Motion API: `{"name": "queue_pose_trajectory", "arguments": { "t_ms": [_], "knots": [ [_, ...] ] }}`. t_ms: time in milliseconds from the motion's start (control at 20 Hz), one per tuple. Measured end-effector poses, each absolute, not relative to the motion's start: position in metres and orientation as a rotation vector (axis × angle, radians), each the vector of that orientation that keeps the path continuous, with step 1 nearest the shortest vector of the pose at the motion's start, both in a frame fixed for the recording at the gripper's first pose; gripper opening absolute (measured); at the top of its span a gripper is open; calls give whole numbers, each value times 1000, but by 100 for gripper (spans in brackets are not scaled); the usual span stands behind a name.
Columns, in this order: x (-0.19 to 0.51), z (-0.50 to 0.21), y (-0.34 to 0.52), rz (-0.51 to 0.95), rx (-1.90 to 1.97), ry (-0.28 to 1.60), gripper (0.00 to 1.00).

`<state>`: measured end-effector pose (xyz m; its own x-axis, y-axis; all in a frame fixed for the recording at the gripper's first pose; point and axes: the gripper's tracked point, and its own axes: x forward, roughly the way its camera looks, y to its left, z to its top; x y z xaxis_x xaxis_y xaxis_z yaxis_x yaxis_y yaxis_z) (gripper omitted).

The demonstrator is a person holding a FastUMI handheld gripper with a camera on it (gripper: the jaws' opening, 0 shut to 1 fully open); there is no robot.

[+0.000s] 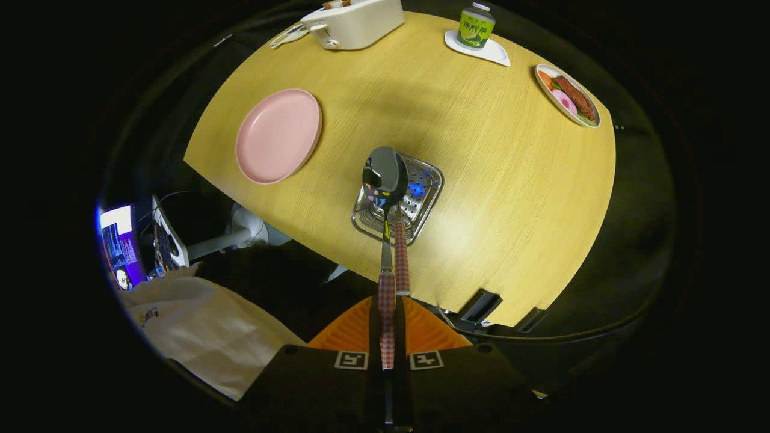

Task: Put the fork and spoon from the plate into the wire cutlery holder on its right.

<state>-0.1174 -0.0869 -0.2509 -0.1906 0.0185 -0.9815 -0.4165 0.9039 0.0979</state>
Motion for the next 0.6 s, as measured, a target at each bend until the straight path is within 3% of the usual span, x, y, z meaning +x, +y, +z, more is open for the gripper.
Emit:
{"name": "queue_pose_trajectory", "arguments": {
  "t_ms": [400,600],
  "knots": [
    [-111,-261,-96,442,-317,2010,11],
    [-99,-263,-96,427,-322,2057,12]
  ]
}}
